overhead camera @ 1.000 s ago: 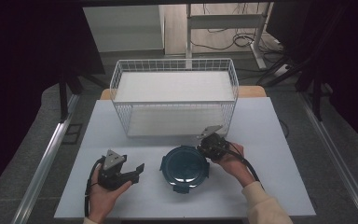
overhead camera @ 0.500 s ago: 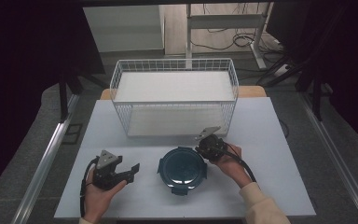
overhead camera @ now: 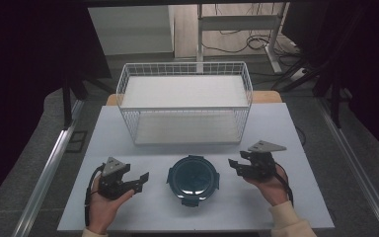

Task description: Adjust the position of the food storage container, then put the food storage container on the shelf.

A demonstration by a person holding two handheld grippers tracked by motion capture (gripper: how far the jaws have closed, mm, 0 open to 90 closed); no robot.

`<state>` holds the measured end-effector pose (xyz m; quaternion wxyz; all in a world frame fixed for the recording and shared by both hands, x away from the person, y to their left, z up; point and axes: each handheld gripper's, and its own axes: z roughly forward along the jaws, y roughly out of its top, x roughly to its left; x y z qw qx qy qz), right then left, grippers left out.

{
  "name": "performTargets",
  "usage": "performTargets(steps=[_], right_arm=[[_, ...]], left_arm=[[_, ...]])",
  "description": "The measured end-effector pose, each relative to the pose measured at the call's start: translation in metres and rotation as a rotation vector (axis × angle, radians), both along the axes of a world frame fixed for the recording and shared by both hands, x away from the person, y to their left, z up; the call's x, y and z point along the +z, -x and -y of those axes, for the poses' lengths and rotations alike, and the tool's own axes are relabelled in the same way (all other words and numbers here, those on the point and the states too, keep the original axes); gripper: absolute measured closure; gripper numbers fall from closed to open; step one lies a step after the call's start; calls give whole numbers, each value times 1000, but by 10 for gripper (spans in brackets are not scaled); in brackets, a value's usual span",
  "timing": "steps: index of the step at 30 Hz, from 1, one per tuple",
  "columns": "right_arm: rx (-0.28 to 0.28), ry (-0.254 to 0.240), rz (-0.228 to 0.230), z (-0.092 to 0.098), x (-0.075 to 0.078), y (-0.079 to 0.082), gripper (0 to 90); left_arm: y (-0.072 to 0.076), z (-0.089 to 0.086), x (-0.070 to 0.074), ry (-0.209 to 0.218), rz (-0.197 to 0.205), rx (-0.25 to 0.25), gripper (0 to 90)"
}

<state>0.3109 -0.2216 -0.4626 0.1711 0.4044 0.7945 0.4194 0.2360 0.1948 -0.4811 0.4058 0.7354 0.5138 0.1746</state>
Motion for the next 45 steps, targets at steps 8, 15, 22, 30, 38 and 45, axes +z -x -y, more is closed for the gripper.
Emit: performTargets(steps=[8,15,22,30,38,45], right_arm=[[-78,-64,-19,20,-9,30,218],[-68,-92,-54,16,-10,34,161],[-30,-69,-114,7,-17,32,124],[7,-81,-167,-5,-25,30,105],[17,-116,-204,-9,-28,27,105],[15,-194,-234,-16,-27,28,105]], left_arm=[[-10,12,-5,-5,-24,-42,228],[-11,13,-2,19,-28,-43,190],[-14,14,-7,44,-72,-32,152],[-19,10,-15,77,-129,-20,146],[-21,14,-18,134,-156,-41,147],[-26,24,-20,162,-181,-72,146]])
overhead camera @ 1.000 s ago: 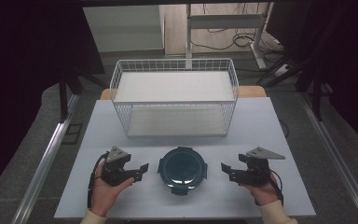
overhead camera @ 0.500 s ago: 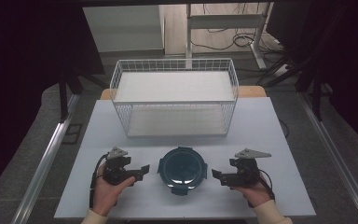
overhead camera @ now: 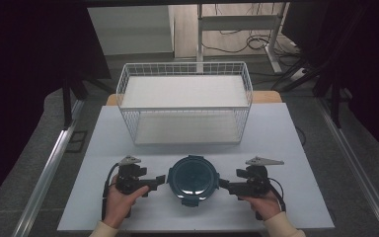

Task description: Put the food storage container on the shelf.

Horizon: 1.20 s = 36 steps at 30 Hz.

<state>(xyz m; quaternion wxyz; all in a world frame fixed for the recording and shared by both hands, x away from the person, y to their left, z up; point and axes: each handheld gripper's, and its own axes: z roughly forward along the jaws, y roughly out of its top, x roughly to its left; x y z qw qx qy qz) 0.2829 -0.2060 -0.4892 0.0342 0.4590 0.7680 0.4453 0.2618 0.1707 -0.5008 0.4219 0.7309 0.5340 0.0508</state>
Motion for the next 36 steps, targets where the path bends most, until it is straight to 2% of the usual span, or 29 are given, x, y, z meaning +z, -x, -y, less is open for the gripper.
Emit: performTargets(steps=[1,2,3,4,5,9,11,14,15,17,18,19,25,28,29,31,33,36], right_arm=[[0,0,0,0,0,0,105],[-9,-21,-12,-3,-1,1,105],[-9,-21,-12,-3,-1,1,105],[-19,-43,-24,-6,-1,0,104],[-19,-43,-24,-6,-1,0,104],[-35,-83,-50,-12,-3,0,103],[-40,-89,-55,-13,-3,-1,103],[-40,-110,-90,-17,-6,-2,100],[-40,-110,-90,-17,-6,-2,100],[-39,-132,-116,-20,-8,-3,100],[-39,-132,-116,-20,-8,-3,100],[-35,-146,-138,-23,-11,-3,100],[-26,-153,-179,-31,-15,-2,99],[-10,-143,-194,-34,-17,-1,99],[-10,-139,-194,-35,-18,-1,99],[-12,-139,-201,-37,-19,-1,99],[-3,-153,-217,-40,-20,0,120],[2,-158,-235,-42,-21,1,161]], left_arm=[[0,1,0,11,-3,-6,146],[0,2,0,40,-12,-11,146],[0,2,0,40,-12,-11,145],[-1,3,-1,64,-22,-15,145],[-1,3,-1,64,-22,-15,146],[-4,7,-5,117,-54,-32,145],[-5,8,-6,126,-61,-38,144],[-8,11,-8,164,-81,-52,143],[-8,11,-8,164,-81,-52,143],[-11,11,-11,207,-105,-56,143],[-11,11,-11,207,-105,-56,143],[-12,11,-11,212,-108,-62,144],[-15,15,-14,250,-134,-89,152],[-19,21,-20,286,-167,-134,165],[-19,21,-20,286,-167,-134,166],[-21,25,-24,297,-195,-158,168],[-22,27,-27,327,-222,-175,177],[-23,28,-28,346,-232,-187,224]])
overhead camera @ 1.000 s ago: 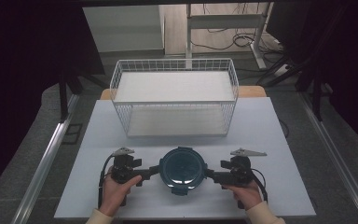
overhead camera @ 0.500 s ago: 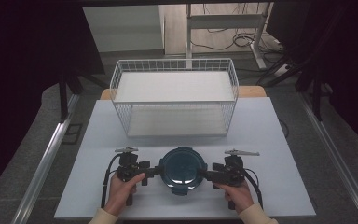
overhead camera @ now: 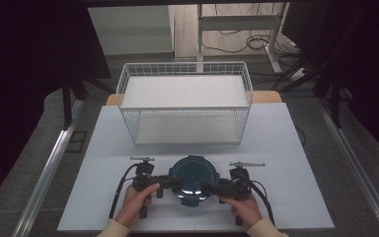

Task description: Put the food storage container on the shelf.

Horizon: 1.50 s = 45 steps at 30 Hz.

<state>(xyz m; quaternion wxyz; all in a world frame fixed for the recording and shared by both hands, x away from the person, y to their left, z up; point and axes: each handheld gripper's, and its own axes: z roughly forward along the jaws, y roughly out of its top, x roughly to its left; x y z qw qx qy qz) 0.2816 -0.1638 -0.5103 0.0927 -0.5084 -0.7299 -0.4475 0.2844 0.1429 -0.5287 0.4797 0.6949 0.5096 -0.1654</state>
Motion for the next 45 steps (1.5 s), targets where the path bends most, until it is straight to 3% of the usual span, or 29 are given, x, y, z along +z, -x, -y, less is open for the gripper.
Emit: performTargets(steps=[4,8,14,20,32,45], right_arm=[[-19,-15,-25,-1,-1,0,181],[-52,-68,-111,2,-4,-2,222],[-65,-84,-138,5,-4,-1,264],[-84,-132,-179,11,-5,-2,321],[-104,-166,-182,17,-1,6,408],[-80,-142,-110,15,6,9,425]], left_arm=[[1,0,-3,38,-48,5,236],[2,0,-1,33,-52,16,264],[3,0,-1,33,-64,24,268],[5,-2,1,44,-66,33,298],[12,-5,7,44,-49,46,363],[16,-7,14,35,-14,49,404]])
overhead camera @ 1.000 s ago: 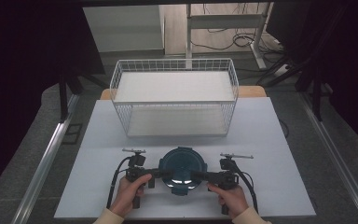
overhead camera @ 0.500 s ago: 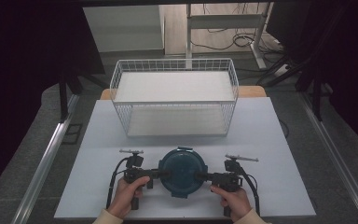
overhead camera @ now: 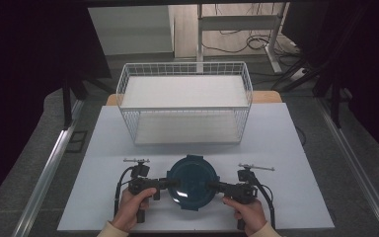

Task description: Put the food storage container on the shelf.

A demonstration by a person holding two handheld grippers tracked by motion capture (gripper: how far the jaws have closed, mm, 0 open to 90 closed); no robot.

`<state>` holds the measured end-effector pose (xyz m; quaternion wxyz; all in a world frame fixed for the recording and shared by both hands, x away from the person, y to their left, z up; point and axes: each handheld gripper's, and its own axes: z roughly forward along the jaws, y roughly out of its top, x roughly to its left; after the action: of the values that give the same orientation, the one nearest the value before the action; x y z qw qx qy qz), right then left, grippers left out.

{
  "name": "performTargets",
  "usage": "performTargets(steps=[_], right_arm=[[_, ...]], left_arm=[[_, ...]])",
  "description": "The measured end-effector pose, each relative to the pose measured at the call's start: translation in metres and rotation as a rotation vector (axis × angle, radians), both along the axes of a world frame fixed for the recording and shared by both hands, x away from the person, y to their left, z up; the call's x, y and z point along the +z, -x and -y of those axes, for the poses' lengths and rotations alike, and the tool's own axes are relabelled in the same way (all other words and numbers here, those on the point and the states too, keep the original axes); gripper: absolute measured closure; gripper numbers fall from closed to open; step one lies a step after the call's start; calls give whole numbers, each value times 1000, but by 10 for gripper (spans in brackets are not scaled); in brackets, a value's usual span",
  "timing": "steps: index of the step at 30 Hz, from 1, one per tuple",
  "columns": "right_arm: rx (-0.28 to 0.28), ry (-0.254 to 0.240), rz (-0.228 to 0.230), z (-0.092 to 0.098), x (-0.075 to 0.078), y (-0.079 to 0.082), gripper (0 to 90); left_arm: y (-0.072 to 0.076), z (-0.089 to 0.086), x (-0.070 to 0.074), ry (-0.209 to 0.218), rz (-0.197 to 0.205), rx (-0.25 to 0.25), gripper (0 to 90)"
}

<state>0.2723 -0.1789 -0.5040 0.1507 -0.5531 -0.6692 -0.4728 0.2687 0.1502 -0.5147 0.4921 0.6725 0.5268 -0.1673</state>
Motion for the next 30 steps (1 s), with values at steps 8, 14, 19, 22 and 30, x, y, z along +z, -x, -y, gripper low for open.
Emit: performTargets(steps=[8,14,19,22,30], right_arm=[[20,29,58,-2,7,1,424],[42,40,110,-3,17,4,424],[61,59,168,-3,30,5,420],[71,62,182,-3,34,6,420],[87,67,226,-4,46,6,420]], left_arm=[[3,-1,4,1,26,-6,403],[6,-1,13,-1,61,-2,405],[10,0,25,3,91,8,404],[11,0,29,1,105,10,404],[11,-2,41,-1,138,19,404]])
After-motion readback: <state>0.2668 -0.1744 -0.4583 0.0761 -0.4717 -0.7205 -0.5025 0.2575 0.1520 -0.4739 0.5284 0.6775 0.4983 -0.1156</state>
